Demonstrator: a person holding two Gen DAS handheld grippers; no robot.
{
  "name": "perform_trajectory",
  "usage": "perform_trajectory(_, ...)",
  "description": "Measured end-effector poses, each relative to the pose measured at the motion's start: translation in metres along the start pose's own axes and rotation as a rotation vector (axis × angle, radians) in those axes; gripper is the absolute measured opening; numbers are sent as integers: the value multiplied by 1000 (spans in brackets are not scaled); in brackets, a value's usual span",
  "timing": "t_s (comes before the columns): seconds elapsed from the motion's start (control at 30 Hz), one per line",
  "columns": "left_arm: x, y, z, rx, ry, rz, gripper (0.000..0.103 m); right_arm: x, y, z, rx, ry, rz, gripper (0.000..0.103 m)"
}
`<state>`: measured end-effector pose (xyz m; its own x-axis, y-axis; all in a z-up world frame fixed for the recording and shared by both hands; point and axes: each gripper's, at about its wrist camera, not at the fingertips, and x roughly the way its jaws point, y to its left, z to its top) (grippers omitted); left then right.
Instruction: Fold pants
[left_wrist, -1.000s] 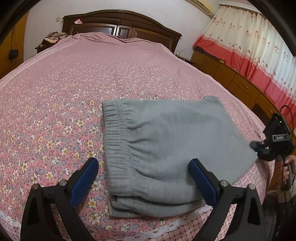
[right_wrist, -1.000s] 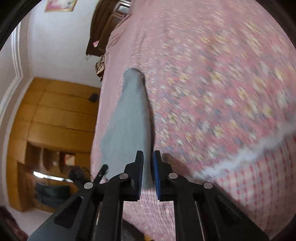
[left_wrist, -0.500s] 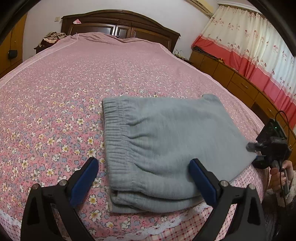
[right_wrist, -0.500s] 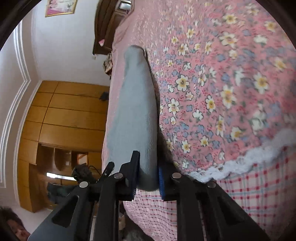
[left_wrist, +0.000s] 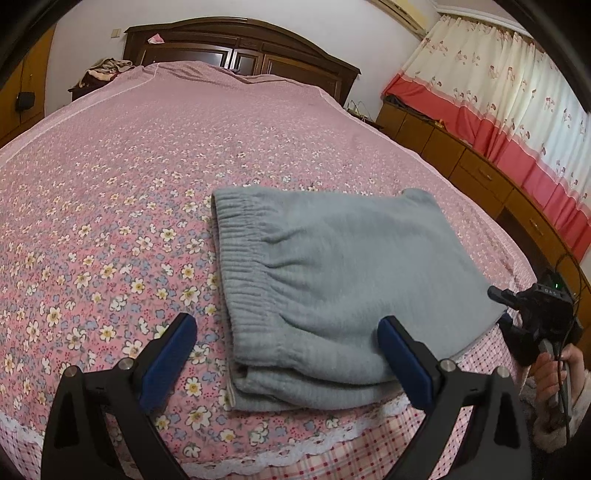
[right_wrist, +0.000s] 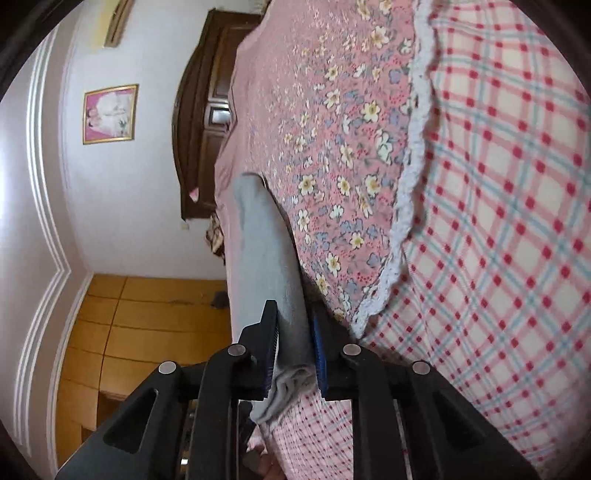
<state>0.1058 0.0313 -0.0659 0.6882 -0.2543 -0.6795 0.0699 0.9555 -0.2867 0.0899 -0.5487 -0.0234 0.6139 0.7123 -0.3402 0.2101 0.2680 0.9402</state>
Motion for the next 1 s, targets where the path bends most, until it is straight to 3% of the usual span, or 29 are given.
perform_trajectory(0.1,-13,2,0,-18,-3,-10,100,-16,-7,-2,8,-38,45,28)
perform_trajectory(0.33,-57,-26,4,-17,-98,-64,97,-18,6,-17,-164,-88,-53,32)
perform_trajectory(0.47,-68,-52,1,1,-159,-90,91,-17,7,-19,-130,-104,-45,32)
perform_trajectory(0.67,-63,-60,5,-49,-158,-99,89,-21,0,-13,-122,-111,20,36)
perform_trajectory(0.77,-61,-54,5,-36,-152,-84,89,-22,0,-20,-137,-118,10,30)
perform_trajectory(0.83,-56,-43,3,-43,-139,-73,89,-23,-2,-21,-118,-102,-47,15)
perform_trajectory(0.9,-53,-30,-1,-69,-123,-81,89,-22,0,-20,-102,-79,-84,13)
perform_trajectory(1.0,-53,-17,-2,-79,-120,-77,89,-20,19,-23,-213,-71,-198,11)
